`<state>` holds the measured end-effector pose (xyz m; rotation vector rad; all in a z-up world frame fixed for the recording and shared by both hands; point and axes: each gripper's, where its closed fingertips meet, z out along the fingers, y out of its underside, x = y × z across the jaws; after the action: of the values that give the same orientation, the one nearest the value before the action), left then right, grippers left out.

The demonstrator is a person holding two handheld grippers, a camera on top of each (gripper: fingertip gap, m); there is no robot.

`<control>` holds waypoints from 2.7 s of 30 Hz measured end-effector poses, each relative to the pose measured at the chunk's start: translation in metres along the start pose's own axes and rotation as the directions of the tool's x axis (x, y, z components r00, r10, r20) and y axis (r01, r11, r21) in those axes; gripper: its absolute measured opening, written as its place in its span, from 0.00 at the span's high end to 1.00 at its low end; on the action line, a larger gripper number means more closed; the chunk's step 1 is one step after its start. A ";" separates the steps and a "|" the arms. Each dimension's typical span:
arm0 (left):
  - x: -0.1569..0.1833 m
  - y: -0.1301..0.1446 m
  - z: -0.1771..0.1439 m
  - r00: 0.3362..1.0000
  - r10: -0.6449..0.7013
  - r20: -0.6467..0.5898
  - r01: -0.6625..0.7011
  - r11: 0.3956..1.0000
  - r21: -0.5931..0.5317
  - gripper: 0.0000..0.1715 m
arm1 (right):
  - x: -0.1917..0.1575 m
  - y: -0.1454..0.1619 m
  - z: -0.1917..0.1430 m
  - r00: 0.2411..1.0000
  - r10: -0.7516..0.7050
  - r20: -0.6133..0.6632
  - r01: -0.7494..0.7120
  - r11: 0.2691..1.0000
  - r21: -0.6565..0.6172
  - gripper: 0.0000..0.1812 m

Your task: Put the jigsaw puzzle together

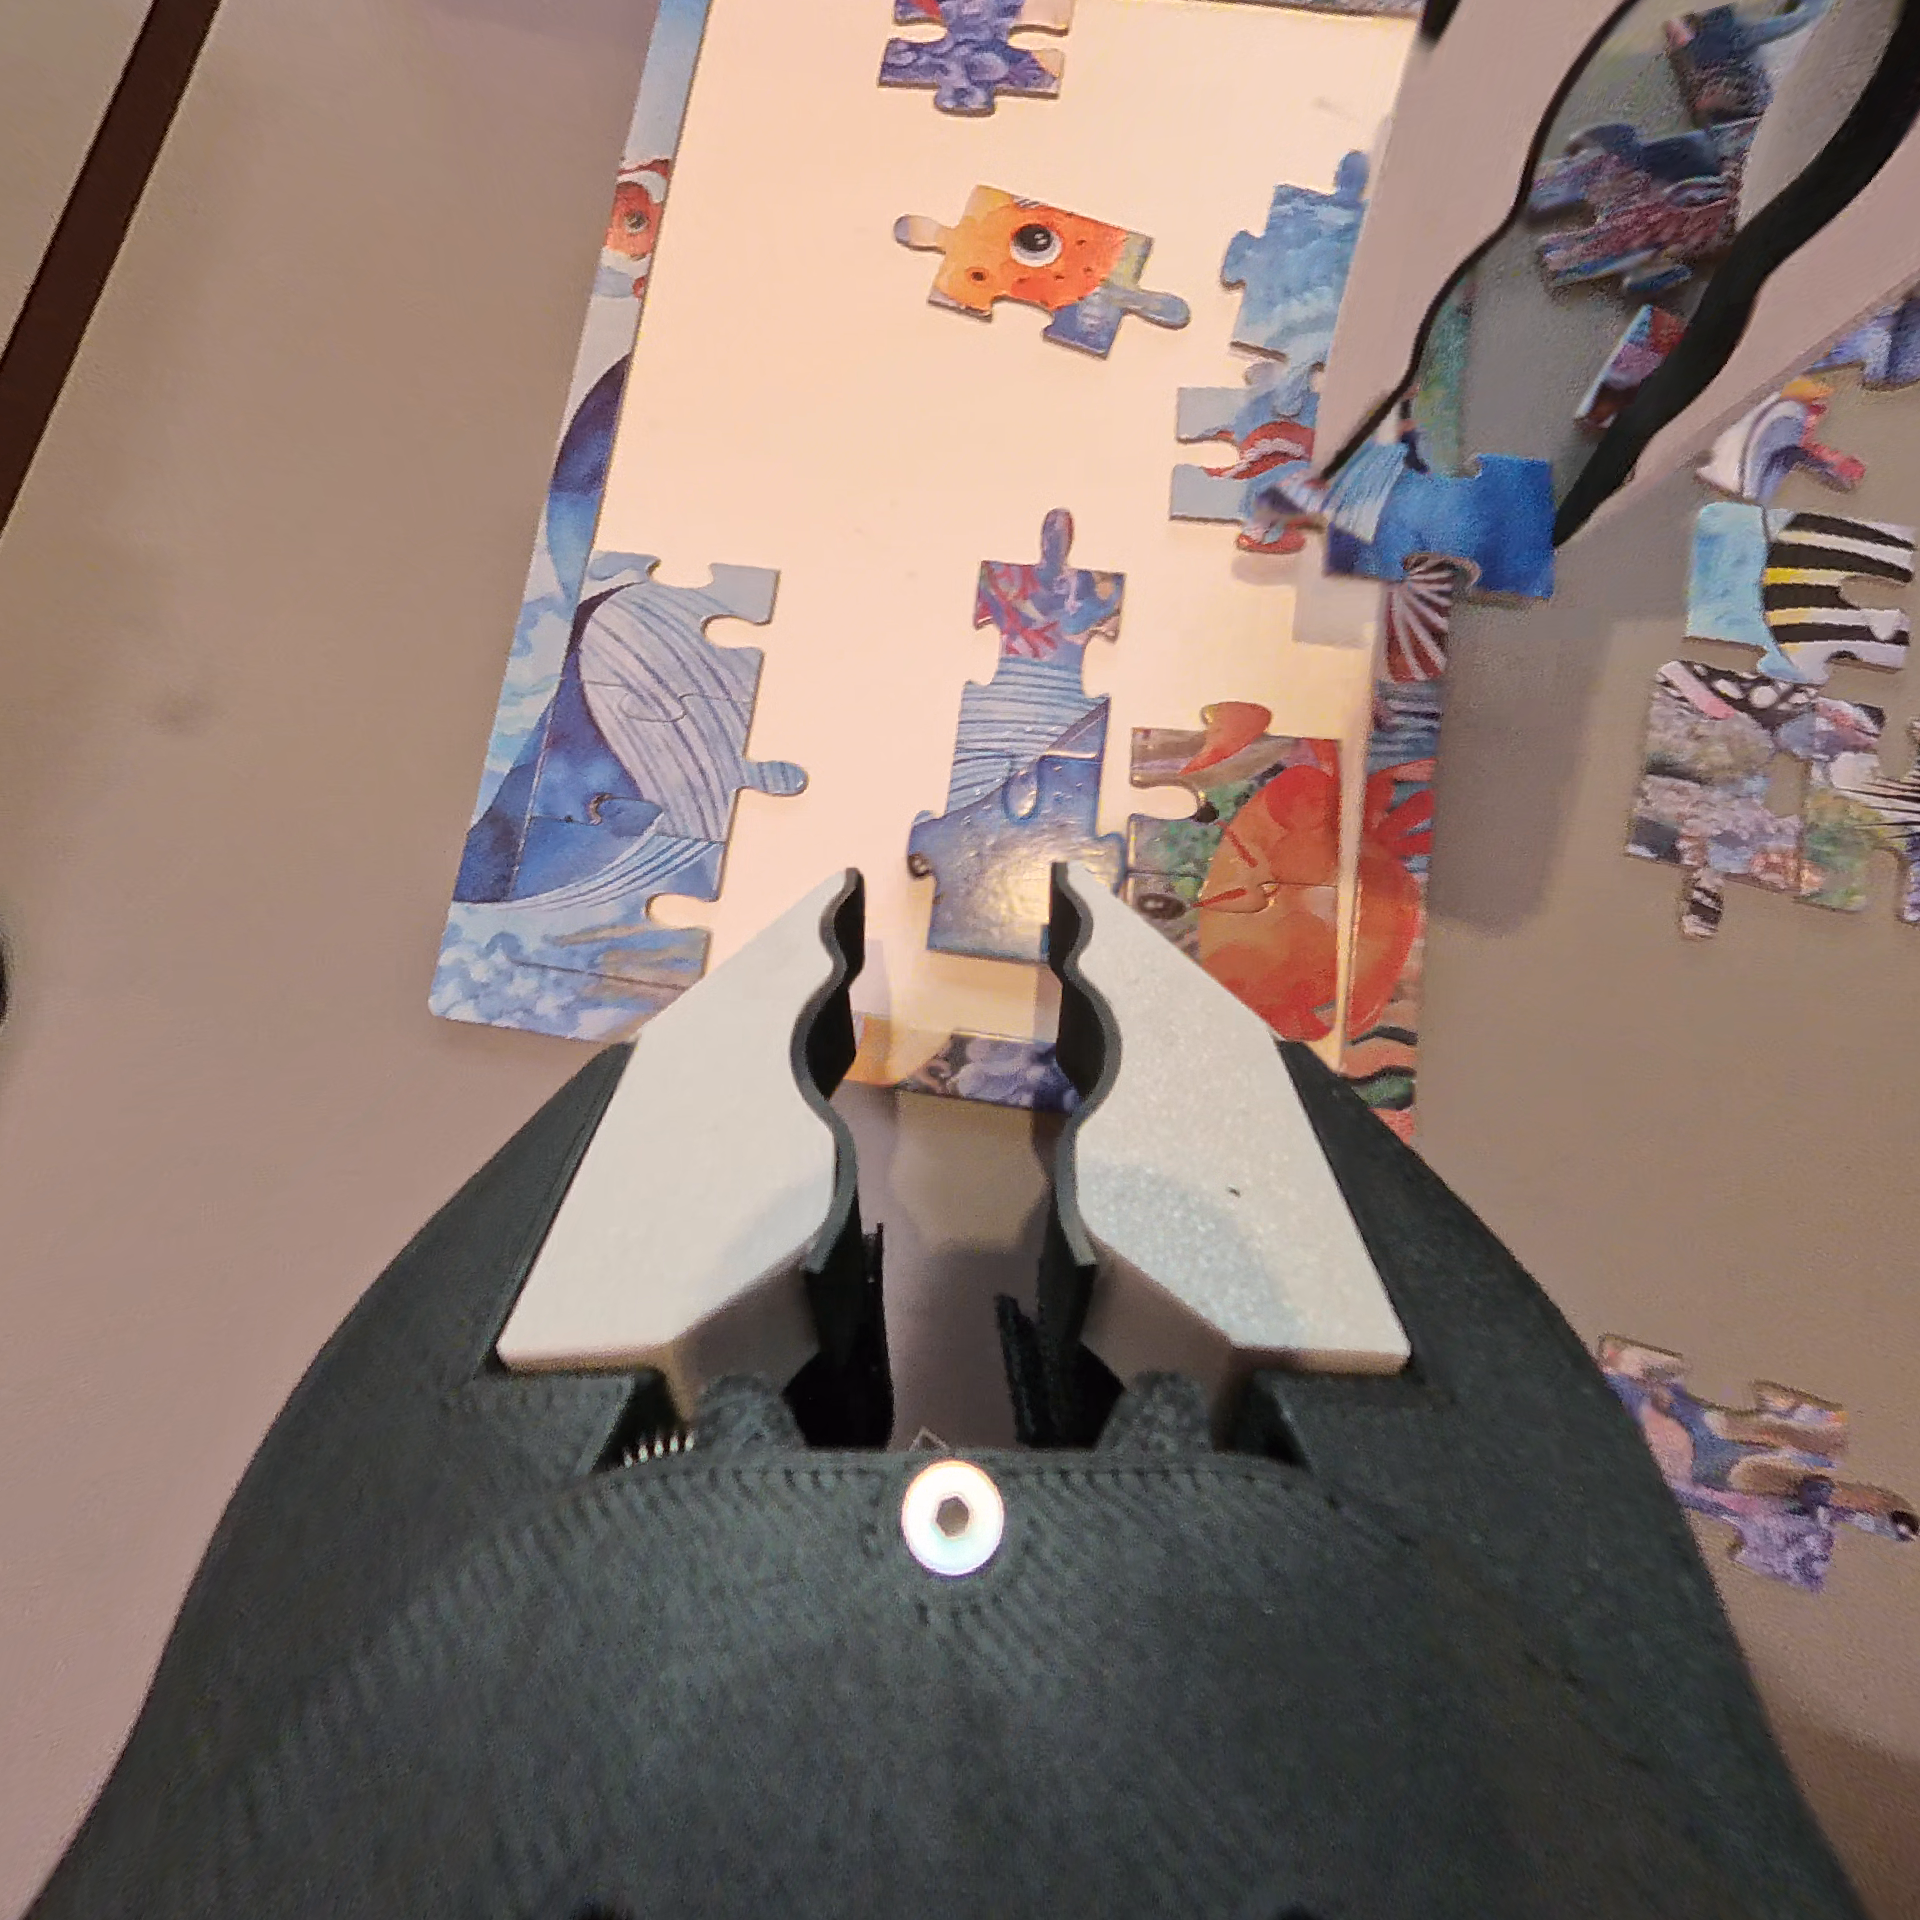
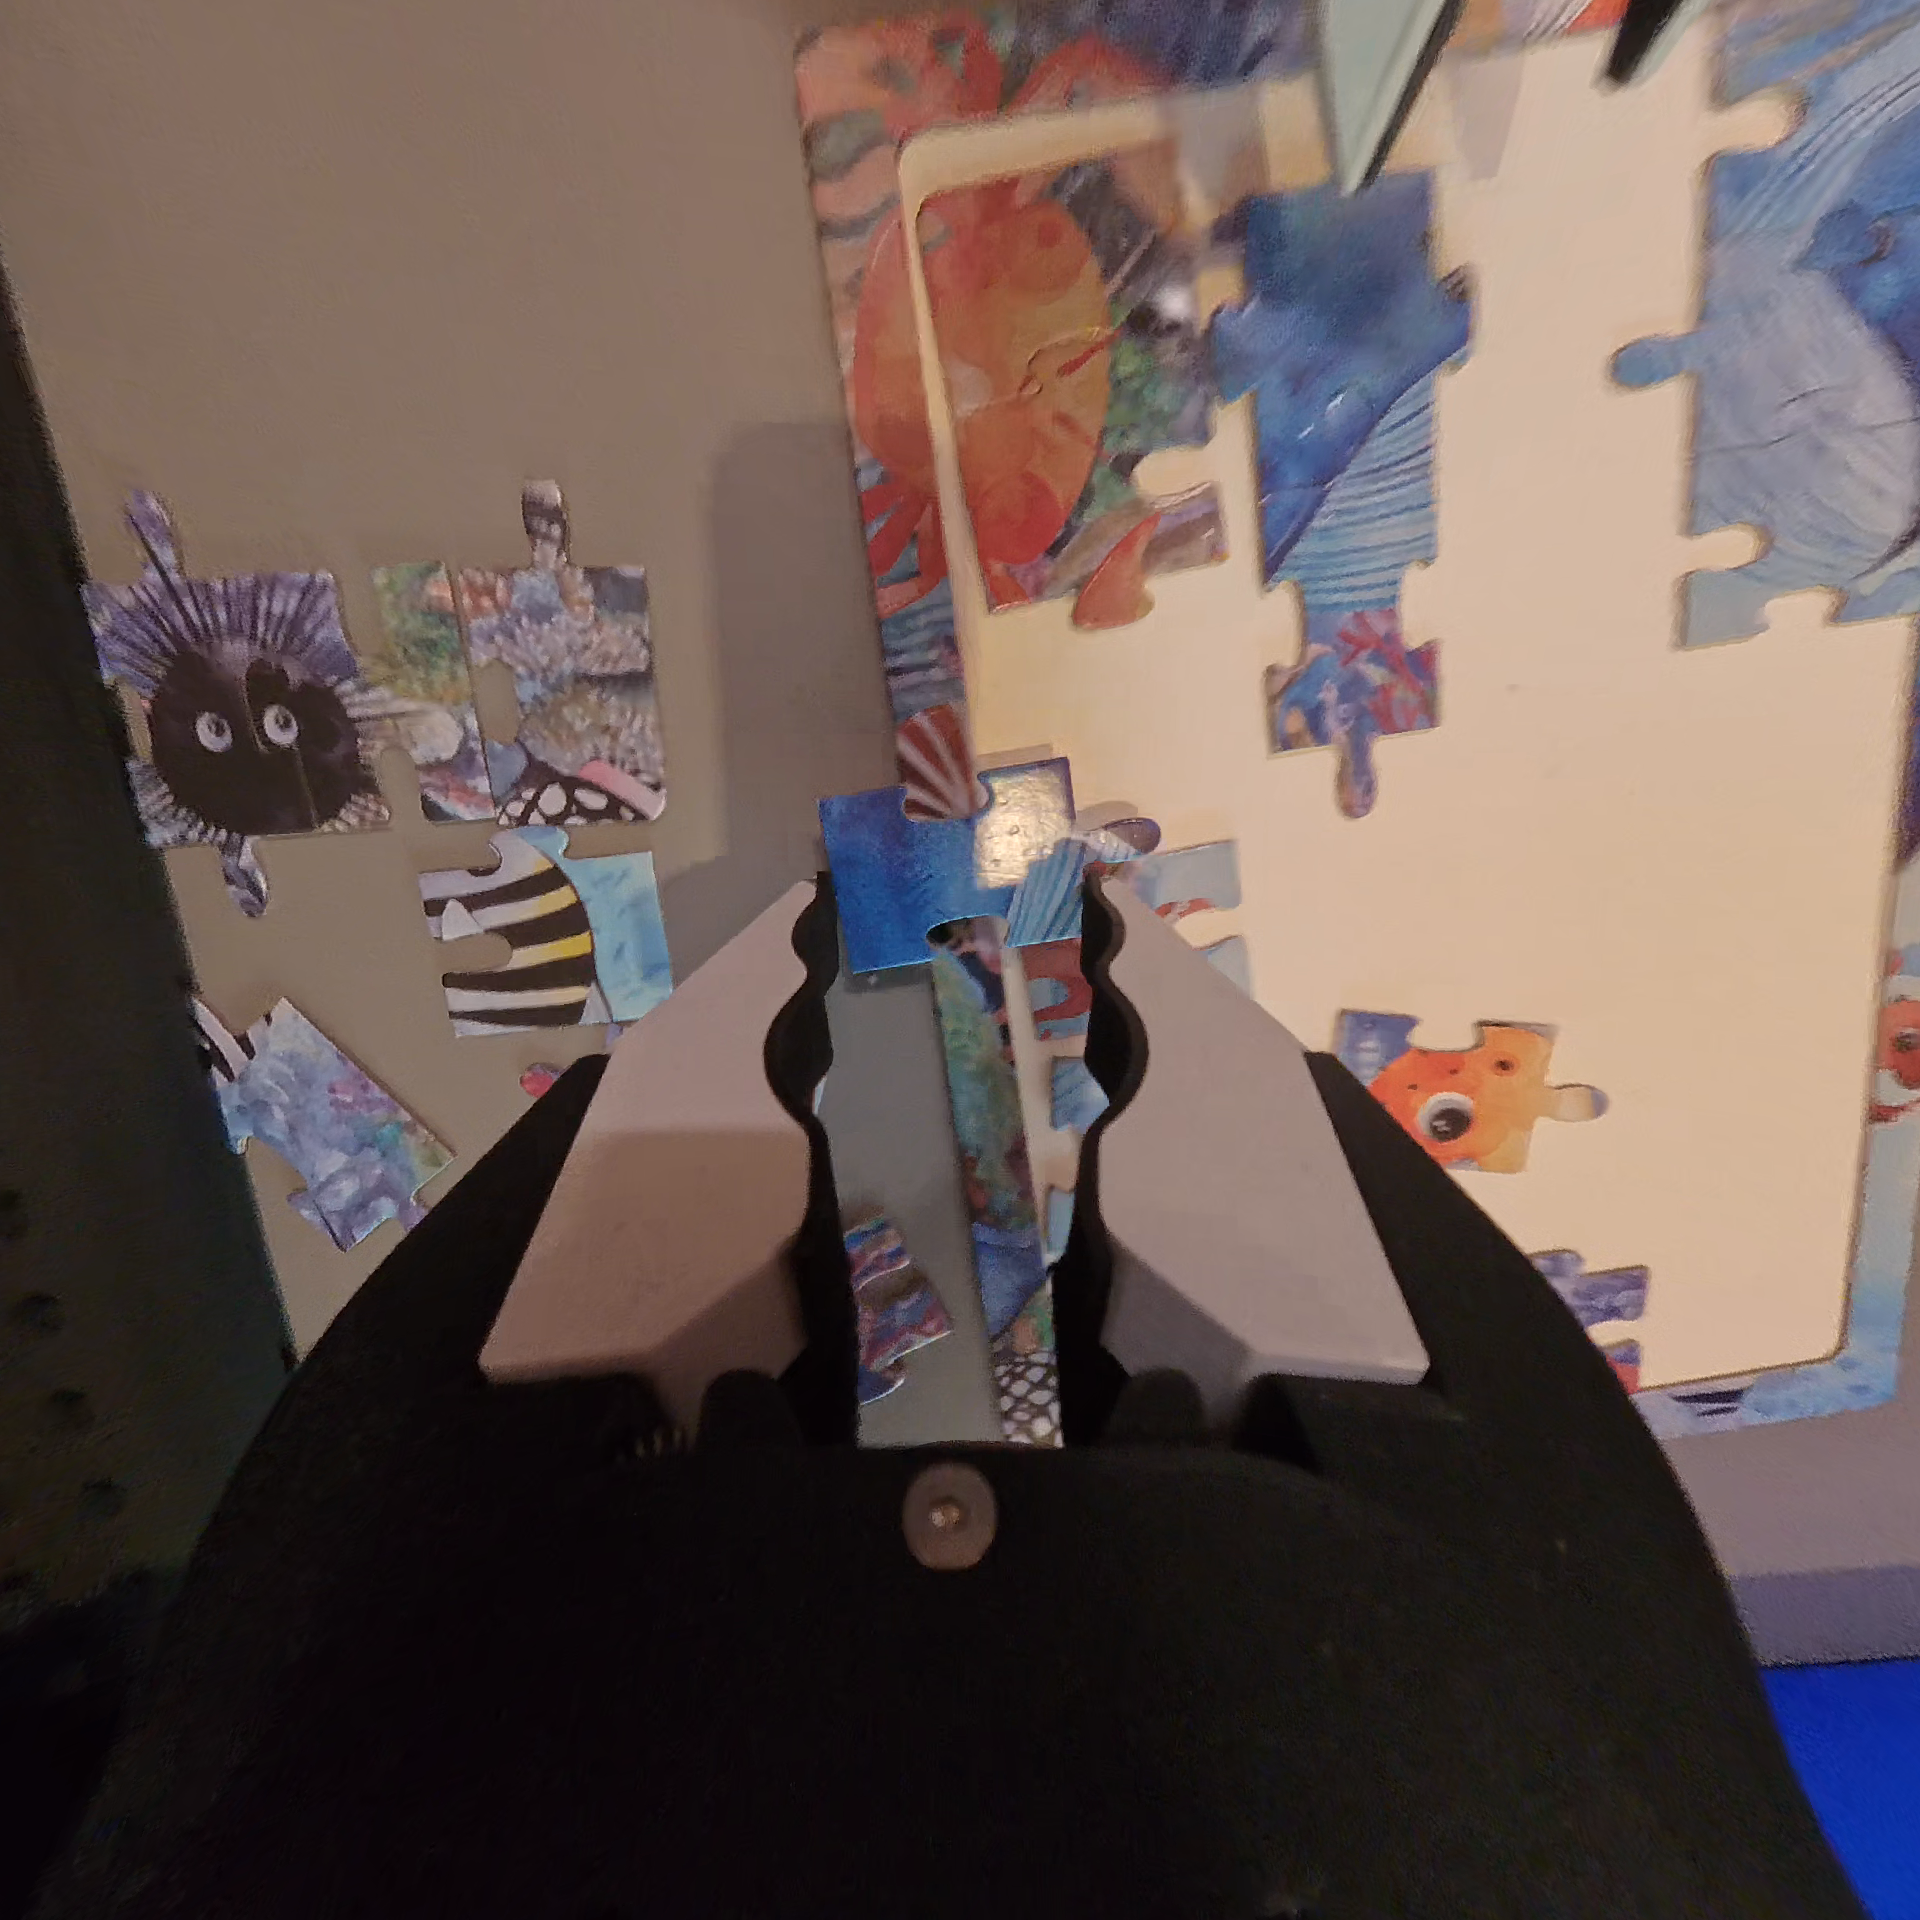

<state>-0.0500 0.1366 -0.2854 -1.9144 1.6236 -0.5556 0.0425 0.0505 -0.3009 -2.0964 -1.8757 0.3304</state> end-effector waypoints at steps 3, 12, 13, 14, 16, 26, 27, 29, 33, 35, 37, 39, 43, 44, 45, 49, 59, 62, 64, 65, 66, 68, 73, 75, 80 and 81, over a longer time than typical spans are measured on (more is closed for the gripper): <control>-0.011 0.008 0.000 0.999 -0.037 0.021 0.037 0.999 -0.010 0.80 | 0.027 -0.018 -0.014 0.997 0.005 -0.081 0.001 0.998 0.070 0.75; -0.015 0.029 0.008 0.996 -0.093 -0.015 0.092 0.994 -0.065 0.75 | 0.106 -0.039 0.011 0.986 -0.035 -0.165 0.035 0.999 -0.005 0.75; -0.014 0.029 0.009 0.995 -0.095 -0.023 0.094 0.994 -0.063 0.75 | 0.109 -0.039 0.016 0.987 -0.040 -0.156 0.037 0.999 -0.025 0.75; -0.013 0.029 0.009 0.995 -0.096 -0.028 0.094 0.994 -0.064 0.75 | 0.113 -0.038 0.022 0.988 -0.047 -0.150 0.041 0.998 -0.042 0.75; -0.013 0.029 0.010 0.995 -0.095 -0.030 0.093 0.994 -0.063 0.75 | 0.114 -0.040 0.027 0.994 -0.035 -0.107 0.031 0.999 -0.040 0.75; -0.015 0.028 0.009 0.991 -0.120 -0.055 0.118 0.992 -0.036 0.77 | 0.110 -0.044 0.033 0.997 0.043 0.066 -0.041 0.999 -0.029 0.75; -0.015 0.028 0.009 0.991 -0.119 -0.055 0.118 0.992 -0.036 0.77 | 0.110 -0.044 0.032 0.997 0.040 0.071 -0.038 0.999 -0.023 0.75; -0.015 0.028 0.009 0.991 -0.120 -0.055 0.118 0.992 -0.035 0.77 | 0.112 -0.045 0.027 0.996 0.036 0.077 -0.035 0.999 -0.008 0.75; -0.016 0.027 0.009 0.991 -0.123 -0.058 0.121 0.992 -0.032 0.77 | 0.114 -0.044 0.030 0.996 0.052 0.074 -0.051 0.999 -0.008 0.75; -0.016 0.027 0.009 0.991 -0.124 -0.058 0.123 0.992 -0.031 0.77 | 0.110 -0.048 0.034 0.993 0.060 0.100 -0.062 0.998 0.018 0.75; -0.016 0.027 0.010 0.991 -0.124 -0.057 0.122 0.992 -0.031 0.77 | 0.110 -0.048 0.035 0.991 0.078 0.111 -0.081 0.997 0.021 0.75; -0.016 0.027 0.010 0.991 -0.123 -0.056 0.122 0.992 -0.031 0.77 | 0.110 -0.047 0.035 0.992 0.070 0.105 -0.072 0.997 0.015 0.75; -0.016 0.027 0.010 0.990 -0.125 -0.058 0.123 0.992 -0.027 0.77 | 0.111 -0.043 0.033 0.996 0.049 0.068 -0.048 0.999 -0.016 0.75; -0.016 0.027 0.010 0.990 -0.125 -0.059 0.124 0.992 -0.026 0.77 | 0.112 -0.042 0.033 0.997 0.047 0.061 -0.046 0.999 -0.021 0.75; -0.016 0.026 0.010 0.990 -0.125 -0.059 0.124 0.992 -0.025 0.77 | 0.112 -0.042 0.033 0.997 0.048 0.055 -0.047 0.999 -0.026 0.75; -0.016 0.026 0.010 0.990 -0.127 -0.061 0.125 0.992 -0.027 0.77 | 0.112 -0.041 0.033 0.998 0.044 0.045 -0.043 0.999 -0.034 0.75; -0.015 0.019 0.015 0.991 -0.114 -0.074 0.113 0.993 -0.018 0.75 | 0.117 -0.026 0.021 0.997 0.065 0.035 -0.064 0.997 -0.050 0.75; -0.018 0.004 0.018 0.977 -0.178 -0.121 0.184 0.982 0.043 0.73 | 0.121 -0.023 0.025 0.996 0.085 0.028 -0.083 0.995 -0.056 0.75; -0.019 0.008 0.022 0.972 -0.201 -0.122 0.206 0.978 0.029 0.75 | 0.120 -0.024 0.027 0.995 0.091 0.041 -0.089 0.995 -0.048 0.75; -0.020 0.009 0.022 0.970 -0.210 -0.120 0.216 0.976 0.031 0.74 | 0.120 -0.027 0.028 0.995 0.093 0.045 -0.091 0.995 -0.031 0.75; -0.020 0.008 0.021 0.965 -0.227 -0.131 0.233 0.972 0.031 0.74 | 0.119 -0.028 0.029 0.995 0.088 0.046 -0.087 0.996 -0.025 0.75; -0.020 0.008 0.021 0.963 -0.236 -0.128 0.242 0.970 0.031 0.72 | 0.119 -0.029 0.029 0.995 0.083 0.047 -0.082 0.996 -0.016 0.75; -0.024 0.010 0.021 0.975 -0.213 -0.059 0.213 0.977 0.009 0.60 | 0.117 -0.030 0.028 0.997 0.069 0.042 -0.069 0.998 -0.009 0.75; -0.023 0.011 0.021 0.978 -0.205 -0.050 0.205 0.979 -0.003 0.57 | 0.117 -0.029 0.028 0.997 0.067 0.036 -0.066 0.998 -0.015 0.75; -0.028 0.015 0.015 0.979 -0.204 -0.023 0.204 0.979 -0.011 0.53 | 0.116 -0.033 0.027 0.999 0.048 0.020 -0.048 0.999 -0.010 0.75; -0.028 0.016 0.012 0.978 -0.205 -0.028 0.204 0.979 -0.012 0.54 | 0.116 -0.037 0.026 0.999 0.037 0.014 -0.037 0.999 -0.002 0.75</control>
<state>-0.0596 0.1639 -0.3039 -2.1033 1.4571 -0.6626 0.0126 0.1709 -0.3071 -2.1374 -1.8474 0.3525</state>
